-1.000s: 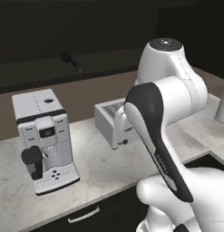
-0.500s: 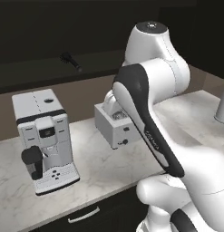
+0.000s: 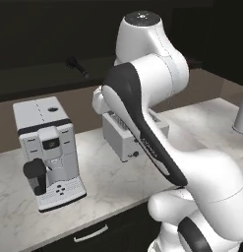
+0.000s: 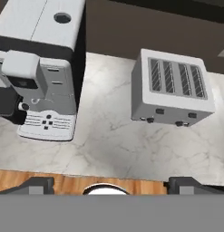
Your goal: Locate and retrieve the dish brush and soap dispenser from the cabinet. Place them next to the sink.
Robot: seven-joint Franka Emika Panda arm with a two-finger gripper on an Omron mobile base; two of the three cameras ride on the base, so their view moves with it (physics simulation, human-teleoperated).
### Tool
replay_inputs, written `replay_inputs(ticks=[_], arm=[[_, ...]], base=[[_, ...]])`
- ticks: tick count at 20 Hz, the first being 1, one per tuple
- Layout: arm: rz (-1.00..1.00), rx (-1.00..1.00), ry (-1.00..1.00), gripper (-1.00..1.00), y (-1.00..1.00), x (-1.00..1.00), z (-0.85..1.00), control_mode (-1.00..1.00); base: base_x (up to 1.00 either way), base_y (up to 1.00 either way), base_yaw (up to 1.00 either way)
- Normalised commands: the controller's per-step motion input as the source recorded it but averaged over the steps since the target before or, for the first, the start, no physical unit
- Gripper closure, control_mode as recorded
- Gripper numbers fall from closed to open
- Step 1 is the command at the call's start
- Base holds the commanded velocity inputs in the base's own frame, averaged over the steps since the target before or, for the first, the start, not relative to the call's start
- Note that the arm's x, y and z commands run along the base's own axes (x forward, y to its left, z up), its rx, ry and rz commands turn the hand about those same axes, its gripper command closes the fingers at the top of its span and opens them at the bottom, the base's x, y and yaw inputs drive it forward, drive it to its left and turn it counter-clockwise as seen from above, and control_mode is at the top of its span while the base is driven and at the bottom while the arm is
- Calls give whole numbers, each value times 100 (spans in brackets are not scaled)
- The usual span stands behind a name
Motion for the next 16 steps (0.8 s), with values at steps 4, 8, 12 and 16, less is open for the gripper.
replay_inputs(ticks=[4, 8, 12, 16], arm=[[-13, 19, -24, -100, 0, -1, 0, -100], [-9, 20, -35, -100, -4, -18, 0, -100], [1, -2, -13, -100, 0, 2, 21, -100], [7, -8, 2, -100, 0, 23, 38, -100]], base=[[0, 0, 0], [0, 0, 0], [0, 0, 0], [0, 0, 0]])
